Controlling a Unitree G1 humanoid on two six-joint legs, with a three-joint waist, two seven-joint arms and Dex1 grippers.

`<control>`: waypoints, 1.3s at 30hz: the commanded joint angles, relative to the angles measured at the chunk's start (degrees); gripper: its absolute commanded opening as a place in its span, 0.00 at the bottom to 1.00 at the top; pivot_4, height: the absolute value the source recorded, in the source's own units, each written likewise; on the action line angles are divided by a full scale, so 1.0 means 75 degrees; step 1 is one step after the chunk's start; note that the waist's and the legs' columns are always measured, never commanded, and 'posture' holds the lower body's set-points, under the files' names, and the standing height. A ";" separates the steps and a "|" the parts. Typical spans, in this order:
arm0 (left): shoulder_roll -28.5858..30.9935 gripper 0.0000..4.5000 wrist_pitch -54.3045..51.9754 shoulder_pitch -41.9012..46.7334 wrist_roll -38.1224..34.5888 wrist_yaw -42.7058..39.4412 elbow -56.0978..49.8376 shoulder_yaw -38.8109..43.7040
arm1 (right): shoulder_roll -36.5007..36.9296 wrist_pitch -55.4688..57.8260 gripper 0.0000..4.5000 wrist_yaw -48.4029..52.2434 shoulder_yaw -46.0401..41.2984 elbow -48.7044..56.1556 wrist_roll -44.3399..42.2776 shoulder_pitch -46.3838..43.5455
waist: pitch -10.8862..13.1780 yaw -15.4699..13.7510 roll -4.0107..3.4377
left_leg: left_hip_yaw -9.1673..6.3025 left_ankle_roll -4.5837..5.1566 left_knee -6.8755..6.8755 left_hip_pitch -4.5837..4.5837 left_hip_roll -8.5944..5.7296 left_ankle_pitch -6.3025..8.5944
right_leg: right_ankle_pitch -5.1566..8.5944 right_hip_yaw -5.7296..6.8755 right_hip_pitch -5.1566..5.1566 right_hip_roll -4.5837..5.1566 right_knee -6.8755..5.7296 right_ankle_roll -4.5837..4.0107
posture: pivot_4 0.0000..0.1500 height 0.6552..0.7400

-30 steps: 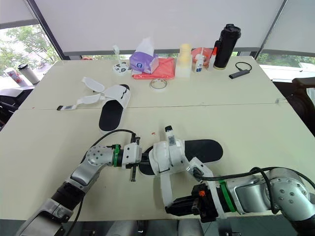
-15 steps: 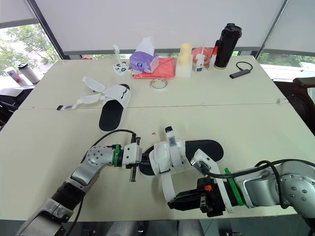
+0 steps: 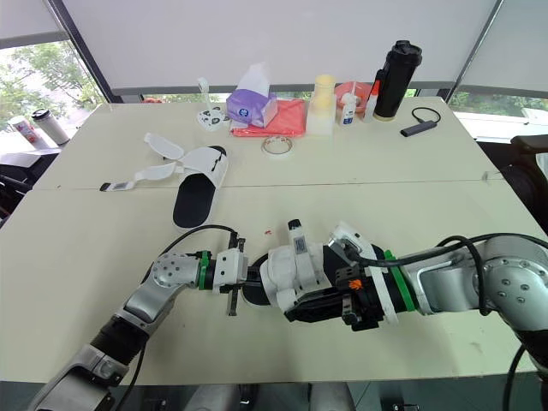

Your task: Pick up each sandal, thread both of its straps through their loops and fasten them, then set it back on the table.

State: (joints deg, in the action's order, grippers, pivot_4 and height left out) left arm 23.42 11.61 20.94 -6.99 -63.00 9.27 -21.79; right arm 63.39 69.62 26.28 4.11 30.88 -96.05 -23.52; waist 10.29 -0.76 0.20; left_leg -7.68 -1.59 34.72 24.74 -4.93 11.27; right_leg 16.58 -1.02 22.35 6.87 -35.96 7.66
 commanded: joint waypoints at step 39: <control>0.0193 0.00 -0.0436 -0.0370 0.0404 0.0324 0.0377 -0.0101 | -0.0602 -0.2894 0.99 0.1729 0.0339 -0.0330 0.7275 -0.1130 | -0.0002 0.0007 -0.0013 | -0.0003 0.0002 0.0012 -0.0016 -0.0018 -0.0002 | -0.0019 0.0006 0.0005 -0.0013 -0.0021 0.0038 | 1.00 1.00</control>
State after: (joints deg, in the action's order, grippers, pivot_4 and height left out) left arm 23.40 10.97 19.75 -6.99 -60.88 8.24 -21.77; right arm 56.88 55.36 37.40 6.03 23.50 -49.30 -33.10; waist 10.28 -0.71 0.11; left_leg -7.67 -1.59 34.80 24.62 -5.07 11.26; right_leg 16.45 -0.97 22.40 6.78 -36.11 7.95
